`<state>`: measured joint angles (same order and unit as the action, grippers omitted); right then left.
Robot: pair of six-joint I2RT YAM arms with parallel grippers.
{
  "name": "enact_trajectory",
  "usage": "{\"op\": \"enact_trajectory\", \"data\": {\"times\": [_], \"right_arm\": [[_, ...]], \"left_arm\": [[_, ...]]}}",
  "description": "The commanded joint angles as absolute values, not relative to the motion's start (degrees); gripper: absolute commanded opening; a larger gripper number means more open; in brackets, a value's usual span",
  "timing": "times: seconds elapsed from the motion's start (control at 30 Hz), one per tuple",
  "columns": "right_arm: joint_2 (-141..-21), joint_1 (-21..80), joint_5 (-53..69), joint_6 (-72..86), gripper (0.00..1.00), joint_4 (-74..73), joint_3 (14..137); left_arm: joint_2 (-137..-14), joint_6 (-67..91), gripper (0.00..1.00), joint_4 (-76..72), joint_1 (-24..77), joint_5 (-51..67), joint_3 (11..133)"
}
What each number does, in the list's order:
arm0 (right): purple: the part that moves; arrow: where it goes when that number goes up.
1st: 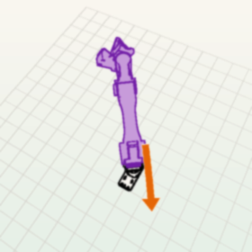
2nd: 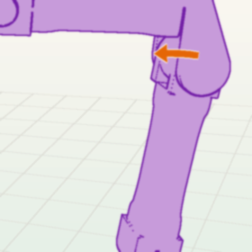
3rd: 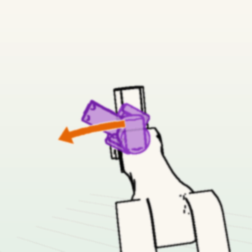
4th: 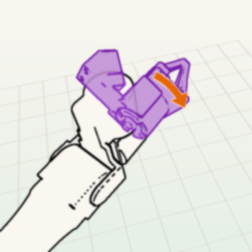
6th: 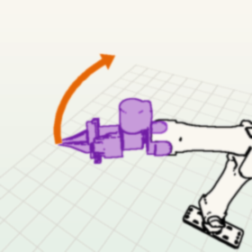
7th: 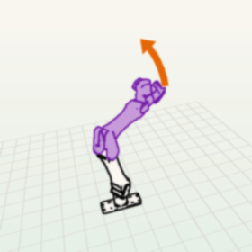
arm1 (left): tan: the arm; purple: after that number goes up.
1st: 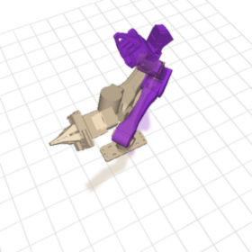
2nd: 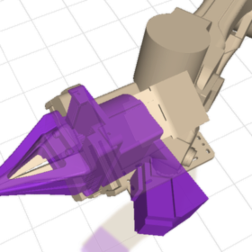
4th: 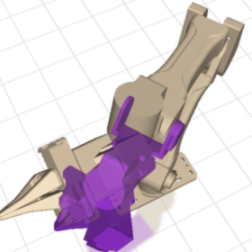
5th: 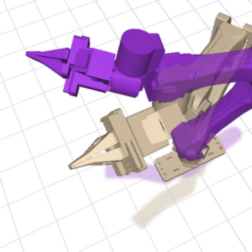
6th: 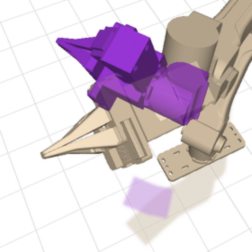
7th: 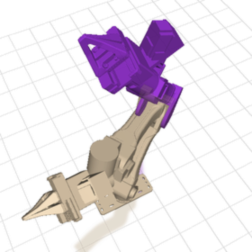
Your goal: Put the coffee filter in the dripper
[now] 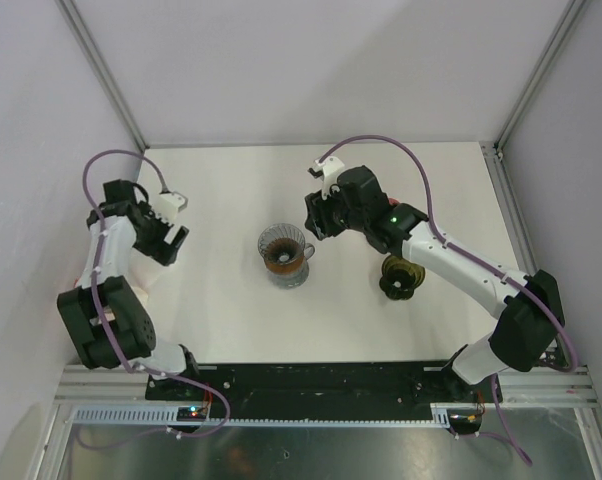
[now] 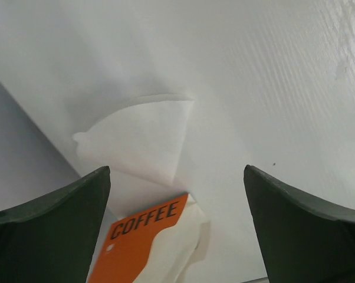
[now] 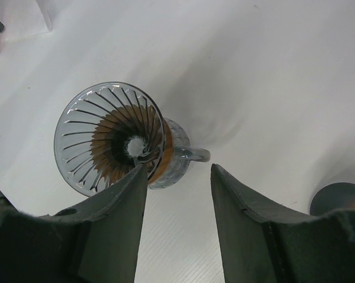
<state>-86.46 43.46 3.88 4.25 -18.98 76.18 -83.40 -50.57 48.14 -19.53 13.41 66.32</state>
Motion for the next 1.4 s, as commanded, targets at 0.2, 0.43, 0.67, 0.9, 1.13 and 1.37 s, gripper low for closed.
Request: {"op": "enact_trajectory", "data": {"times": [0.2, 0.43, 0.67, 0.9, 1.13, 1.37], "right_arm": [[-86.82, 43.6, 2.33, 4.89, 0.52, -18.1, 76.2], [-86.57, 43.54, 1.71, 4.84, 0.52, -18.19, 76.48], [-86.37, 43.48, 1.41, 4.37, 0.52, -18.56, 76.72], [-86.26, 43.29, 0.93, 3.75, 0.52, -18.77, 76.73], [-86.29, 43.31, 1.14, 3.61, 0.52, -18.72, 76.73], [-86.19, 43.17, 1.26, 3.52, 0.52, -18.8, 76.73]], "left_arm": [[-93.95, -35.73, 1.0, 33.6, -16.39, 1.67, 64.53], [-99.49, -36.19, 0.98, 32.11, -16.5, 0.32, 63.64], [-102.97, -35.75, 0.83, 32.03, -16.86, 0.21, 64.59], [-104.58, -35.9, 0.56, 32.01, -16.94, 0.23, 64.01], [-104.3, -36.31, 0.24, 32.0, -16.95, 0.18, 63.62], [-103.28, -36.49, 0.01, 31.95, -16.89, 0.18, 63.8]]}}
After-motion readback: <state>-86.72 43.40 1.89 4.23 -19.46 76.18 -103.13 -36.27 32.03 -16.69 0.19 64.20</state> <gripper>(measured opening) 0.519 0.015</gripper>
